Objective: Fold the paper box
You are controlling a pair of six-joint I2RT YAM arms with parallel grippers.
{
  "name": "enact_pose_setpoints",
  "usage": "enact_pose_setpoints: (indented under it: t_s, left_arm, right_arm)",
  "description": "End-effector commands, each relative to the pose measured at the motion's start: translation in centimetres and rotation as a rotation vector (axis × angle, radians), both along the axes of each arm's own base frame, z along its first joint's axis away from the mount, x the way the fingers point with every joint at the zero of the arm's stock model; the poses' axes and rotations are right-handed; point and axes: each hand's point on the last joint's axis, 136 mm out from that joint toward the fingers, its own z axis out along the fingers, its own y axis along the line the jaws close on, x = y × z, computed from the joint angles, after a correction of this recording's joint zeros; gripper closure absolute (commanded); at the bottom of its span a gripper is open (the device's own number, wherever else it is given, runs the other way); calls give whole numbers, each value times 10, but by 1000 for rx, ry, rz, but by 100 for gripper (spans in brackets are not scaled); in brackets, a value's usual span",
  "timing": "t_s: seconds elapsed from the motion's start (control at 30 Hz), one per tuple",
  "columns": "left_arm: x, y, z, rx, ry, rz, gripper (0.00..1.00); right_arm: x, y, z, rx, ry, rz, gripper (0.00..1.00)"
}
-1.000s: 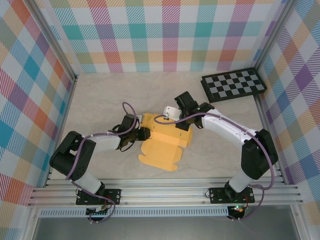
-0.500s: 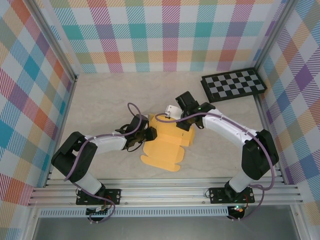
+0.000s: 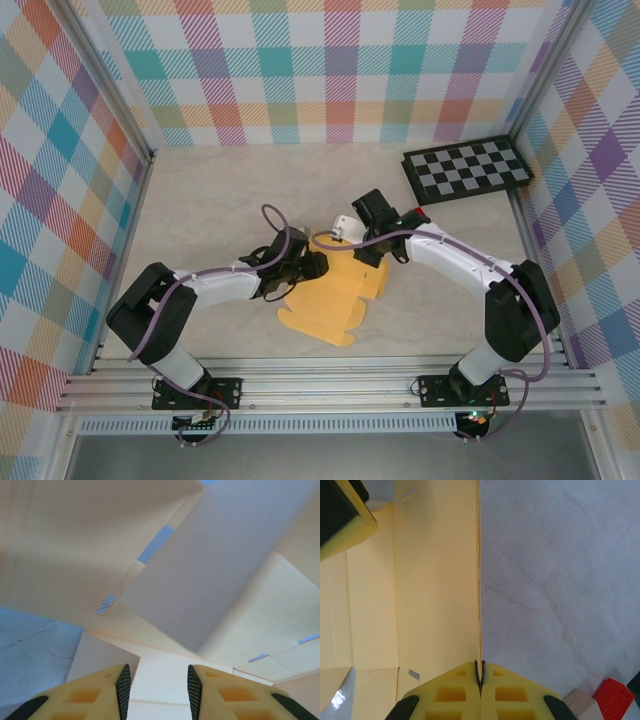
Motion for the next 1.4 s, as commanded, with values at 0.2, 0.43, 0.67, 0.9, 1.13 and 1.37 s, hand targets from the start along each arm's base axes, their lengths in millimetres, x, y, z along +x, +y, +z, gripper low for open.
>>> enact_pose_setpoints:
  t_s: [0.2,0.43,0.67,0.9,1.13,1.37]
  left_arm:
    - [-16,74,63,159,-145,-1,55]
    - [0,147,74,205,-210,176,55]
    - [24,165,69,267,-391,198,57]
    - [22,136,44,172,-435,40,58]
    - [26,129,18,217,-365,-7,61]
    - [23,98,13,185,-349,-107,58]
  right_arm:
    - [24,4,17,-15,-218,74,100]
    - [20,16,31,-37,-441,309,100]
    - [19,17,38,-109,-629,443,100]
    - [18,20,37,-135,-724,508,100]
    - [17,20,32,-121,-701,498,100]
    - [16,19,24,-131,-670,505,100]
